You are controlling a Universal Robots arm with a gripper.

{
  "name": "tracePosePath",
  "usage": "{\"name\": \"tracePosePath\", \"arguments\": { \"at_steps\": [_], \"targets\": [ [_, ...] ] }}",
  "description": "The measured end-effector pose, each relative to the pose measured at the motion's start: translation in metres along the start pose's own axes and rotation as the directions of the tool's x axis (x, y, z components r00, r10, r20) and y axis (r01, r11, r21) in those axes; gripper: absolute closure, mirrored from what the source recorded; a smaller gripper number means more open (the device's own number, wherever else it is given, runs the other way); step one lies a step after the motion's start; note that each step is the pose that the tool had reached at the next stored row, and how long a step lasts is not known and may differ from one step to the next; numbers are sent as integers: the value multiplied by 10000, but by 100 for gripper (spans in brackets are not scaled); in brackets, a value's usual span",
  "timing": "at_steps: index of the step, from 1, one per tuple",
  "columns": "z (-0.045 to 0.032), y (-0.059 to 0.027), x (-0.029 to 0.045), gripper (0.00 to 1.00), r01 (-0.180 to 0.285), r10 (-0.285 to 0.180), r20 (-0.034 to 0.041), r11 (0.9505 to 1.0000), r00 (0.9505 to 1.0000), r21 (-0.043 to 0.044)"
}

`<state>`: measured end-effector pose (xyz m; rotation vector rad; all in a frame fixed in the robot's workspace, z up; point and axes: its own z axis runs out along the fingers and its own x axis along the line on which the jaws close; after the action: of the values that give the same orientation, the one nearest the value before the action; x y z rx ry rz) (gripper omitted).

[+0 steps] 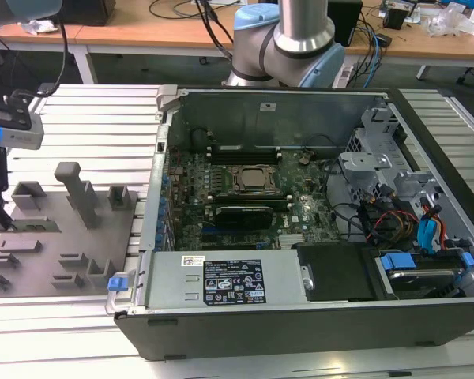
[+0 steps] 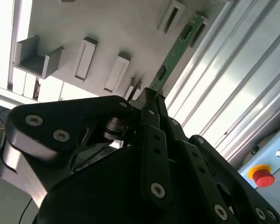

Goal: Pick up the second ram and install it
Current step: 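Pick up the second ram and move it above second insertion slot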

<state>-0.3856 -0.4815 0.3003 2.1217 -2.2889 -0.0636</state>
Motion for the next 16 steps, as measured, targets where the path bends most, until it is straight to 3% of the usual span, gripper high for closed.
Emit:
{"name": "tracePosePath", "arguments": {
  "at_steps": [2, 10, 16],
  "targets": [
    [-69, 3, -1, 87, 0, 0, 0, 10000, 10000, 0],
    [-158, 7, -2, 87, 0, 0, 0, 10000, 10000, -1],
    [-354, 15, -9, 87, 3, -3, 38, 10000, 10000, -3]
  ]
}}
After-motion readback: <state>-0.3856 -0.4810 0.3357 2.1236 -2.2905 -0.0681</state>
